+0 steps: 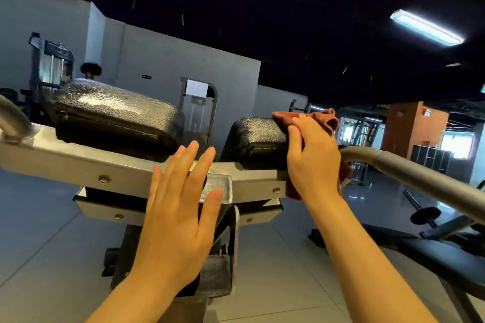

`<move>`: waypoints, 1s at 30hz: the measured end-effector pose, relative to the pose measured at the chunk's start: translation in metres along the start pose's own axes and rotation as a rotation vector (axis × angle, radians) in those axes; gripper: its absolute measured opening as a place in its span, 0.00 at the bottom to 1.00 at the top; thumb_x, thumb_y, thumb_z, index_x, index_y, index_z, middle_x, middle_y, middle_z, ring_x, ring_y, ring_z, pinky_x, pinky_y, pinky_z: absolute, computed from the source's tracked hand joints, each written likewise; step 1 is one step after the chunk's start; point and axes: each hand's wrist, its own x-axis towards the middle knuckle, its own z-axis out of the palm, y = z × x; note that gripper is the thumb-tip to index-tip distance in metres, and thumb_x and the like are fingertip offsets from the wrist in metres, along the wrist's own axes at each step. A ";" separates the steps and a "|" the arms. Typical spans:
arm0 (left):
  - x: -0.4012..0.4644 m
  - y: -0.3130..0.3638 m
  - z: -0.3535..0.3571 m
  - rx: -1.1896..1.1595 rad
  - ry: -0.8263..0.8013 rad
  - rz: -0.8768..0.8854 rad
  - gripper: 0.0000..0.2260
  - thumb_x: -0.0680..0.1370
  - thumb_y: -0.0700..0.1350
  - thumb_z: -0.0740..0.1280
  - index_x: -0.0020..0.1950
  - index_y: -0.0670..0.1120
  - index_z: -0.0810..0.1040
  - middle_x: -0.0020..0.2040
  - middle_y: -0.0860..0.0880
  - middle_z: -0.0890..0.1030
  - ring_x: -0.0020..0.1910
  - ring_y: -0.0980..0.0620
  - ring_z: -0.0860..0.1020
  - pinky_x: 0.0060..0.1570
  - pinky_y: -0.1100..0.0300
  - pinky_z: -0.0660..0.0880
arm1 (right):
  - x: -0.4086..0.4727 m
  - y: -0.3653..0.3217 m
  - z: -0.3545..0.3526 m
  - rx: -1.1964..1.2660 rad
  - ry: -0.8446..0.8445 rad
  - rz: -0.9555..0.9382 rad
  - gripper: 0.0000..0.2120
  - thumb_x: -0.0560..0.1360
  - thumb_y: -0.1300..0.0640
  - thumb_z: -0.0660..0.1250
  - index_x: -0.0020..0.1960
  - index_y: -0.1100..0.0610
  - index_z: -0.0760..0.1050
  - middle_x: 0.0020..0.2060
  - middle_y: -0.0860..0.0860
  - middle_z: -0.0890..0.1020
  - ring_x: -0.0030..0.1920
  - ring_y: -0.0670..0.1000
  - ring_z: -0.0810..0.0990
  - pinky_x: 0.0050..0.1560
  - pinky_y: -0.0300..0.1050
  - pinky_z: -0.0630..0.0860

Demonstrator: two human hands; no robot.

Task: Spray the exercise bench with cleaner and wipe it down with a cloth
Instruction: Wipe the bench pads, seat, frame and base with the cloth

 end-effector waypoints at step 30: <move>0.000 0.002 -0.001 0.001 0.019 0.000 0.24 0.82 0.62 0.45 0.77 0.57 0.57 0.77 0.54 0.61 0.78 0.55 0.53 0.75 0.54 0.41 | -0.002 0.014 -0.012 -0.032 -0.071 -0.181 0.17 0.81 0.53 0.54 0.60 0.56 0.78 0.56 0.52 0.81 0.57 0.49 0.77 0.63 0.32 0.66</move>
